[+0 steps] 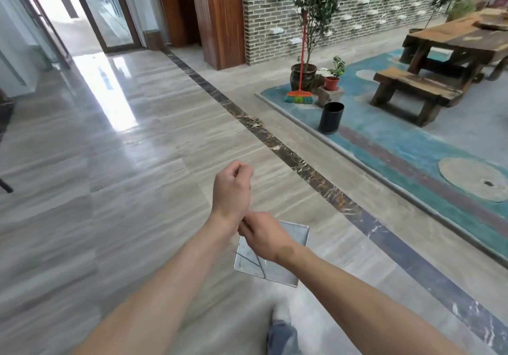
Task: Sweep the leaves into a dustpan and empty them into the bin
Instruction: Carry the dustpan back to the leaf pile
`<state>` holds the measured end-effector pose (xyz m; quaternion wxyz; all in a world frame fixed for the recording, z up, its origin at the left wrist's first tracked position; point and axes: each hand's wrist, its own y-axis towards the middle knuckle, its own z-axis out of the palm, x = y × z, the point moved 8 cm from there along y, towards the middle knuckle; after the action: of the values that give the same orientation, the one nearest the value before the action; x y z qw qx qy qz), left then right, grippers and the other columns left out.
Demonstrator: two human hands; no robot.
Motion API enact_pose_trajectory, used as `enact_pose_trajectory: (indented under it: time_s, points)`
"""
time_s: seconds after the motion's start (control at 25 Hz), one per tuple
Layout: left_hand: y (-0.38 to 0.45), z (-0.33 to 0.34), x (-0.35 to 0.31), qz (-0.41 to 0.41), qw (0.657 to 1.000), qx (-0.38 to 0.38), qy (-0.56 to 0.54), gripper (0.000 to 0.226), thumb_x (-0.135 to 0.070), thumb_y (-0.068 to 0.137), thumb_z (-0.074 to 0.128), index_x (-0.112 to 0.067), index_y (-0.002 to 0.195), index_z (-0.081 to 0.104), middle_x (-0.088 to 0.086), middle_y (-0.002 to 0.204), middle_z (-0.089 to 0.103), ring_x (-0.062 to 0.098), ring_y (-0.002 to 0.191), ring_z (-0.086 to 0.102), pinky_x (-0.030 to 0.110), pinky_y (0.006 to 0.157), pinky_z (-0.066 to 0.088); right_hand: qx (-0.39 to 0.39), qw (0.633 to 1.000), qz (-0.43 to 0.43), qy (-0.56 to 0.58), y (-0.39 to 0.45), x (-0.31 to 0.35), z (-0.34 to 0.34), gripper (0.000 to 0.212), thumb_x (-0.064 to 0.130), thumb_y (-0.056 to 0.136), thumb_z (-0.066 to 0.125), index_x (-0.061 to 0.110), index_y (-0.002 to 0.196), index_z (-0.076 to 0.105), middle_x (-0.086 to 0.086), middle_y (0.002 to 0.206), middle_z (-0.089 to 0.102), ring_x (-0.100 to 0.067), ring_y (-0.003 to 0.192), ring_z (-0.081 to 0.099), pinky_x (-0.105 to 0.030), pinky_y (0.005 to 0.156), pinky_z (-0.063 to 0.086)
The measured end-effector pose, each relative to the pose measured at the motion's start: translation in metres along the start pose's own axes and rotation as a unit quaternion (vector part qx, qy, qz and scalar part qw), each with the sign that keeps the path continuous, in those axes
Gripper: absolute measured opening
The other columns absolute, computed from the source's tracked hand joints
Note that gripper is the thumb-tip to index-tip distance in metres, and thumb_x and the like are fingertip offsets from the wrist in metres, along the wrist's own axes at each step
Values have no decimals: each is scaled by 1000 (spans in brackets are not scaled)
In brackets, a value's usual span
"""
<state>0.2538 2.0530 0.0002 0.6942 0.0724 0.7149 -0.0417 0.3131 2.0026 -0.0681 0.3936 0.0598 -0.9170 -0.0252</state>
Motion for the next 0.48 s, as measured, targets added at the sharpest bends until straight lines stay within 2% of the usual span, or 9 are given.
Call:
enact_pose_trajectory:
  time_s: [0.08,0.2,0.48]
  points:
    - [60,21,0,-1,1000,-2,2,31,-20,78,49,-23,52,32,-1,55,25,16,49,17,26,48,15,2,1000,-12,2,55,-25,-23,13,28,90,38,27,77,40,6,69,55,-16,62,44,-35,60,40]
    - [158,51,-5,-11,1000,-9,1,37,-17,80,49,-27,45,39,-9,48,27,13,43,19,24,47,16,25,1000,-16,-5,145,-68,-59,16,31,92,37,26,77,41,0,73,59,-18,65,47,-37,61,42]
    - [364,91,-1,-13,999,-37,-16,39,-11,83,47,-26,48,37,-8,48,28,11,43,18,20,42,16,46,997,-40,-53,337,-142,-124,29,32,99,38,10,91,55,-11,86,68,-33,77,59,-42,66,47]
